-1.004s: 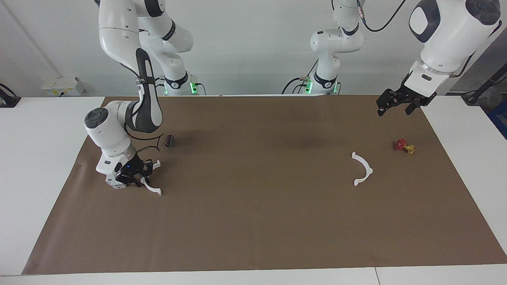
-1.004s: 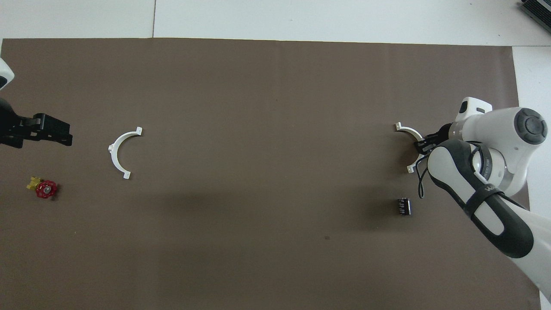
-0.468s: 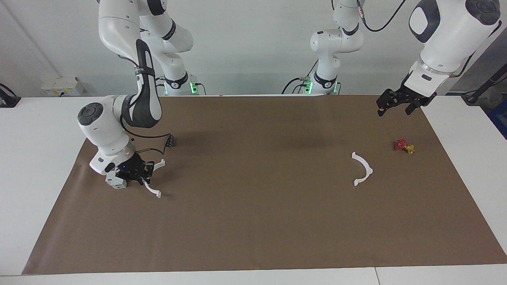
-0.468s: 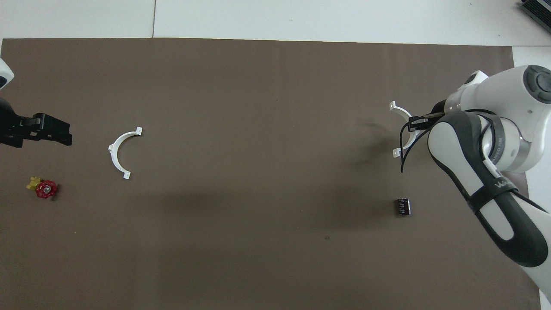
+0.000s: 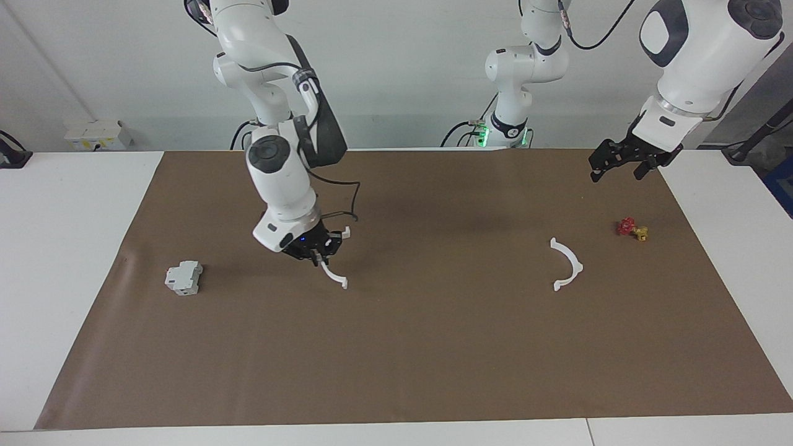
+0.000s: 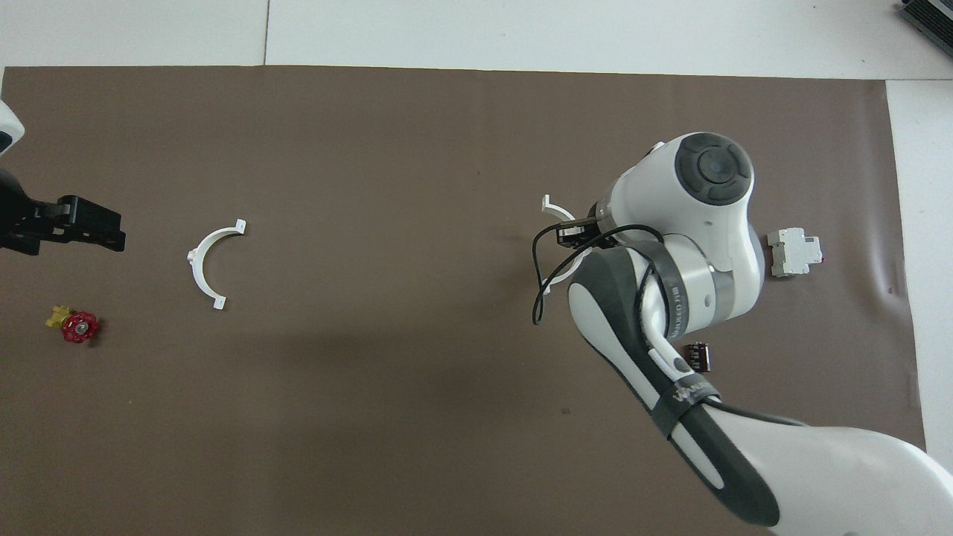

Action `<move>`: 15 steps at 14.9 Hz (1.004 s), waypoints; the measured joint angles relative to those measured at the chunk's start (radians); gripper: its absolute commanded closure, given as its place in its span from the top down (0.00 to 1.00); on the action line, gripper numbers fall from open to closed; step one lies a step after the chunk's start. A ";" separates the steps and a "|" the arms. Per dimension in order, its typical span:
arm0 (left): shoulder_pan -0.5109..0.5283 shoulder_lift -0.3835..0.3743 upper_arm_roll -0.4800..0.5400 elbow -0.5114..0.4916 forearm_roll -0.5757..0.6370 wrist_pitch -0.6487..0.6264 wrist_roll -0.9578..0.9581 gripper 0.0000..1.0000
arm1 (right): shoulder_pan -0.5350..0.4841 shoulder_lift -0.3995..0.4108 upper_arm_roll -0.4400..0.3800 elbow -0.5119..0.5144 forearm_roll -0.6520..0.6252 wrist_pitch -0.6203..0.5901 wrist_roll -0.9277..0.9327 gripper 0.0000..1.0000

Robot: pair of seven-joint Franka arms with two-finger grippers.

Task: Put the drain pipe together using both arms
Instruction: 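Carry the clamp half with the right gripper toward the table centre, then release the clamp half at centre while the left gripper grasps the other half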

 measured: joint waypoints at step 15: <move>-0.001 0.000 -0.002 -0.001 0.000 0.020 0.000 1.00 | 0.212 0.148 -0.001 -0.010 -0.001 0.206 0.162 0.00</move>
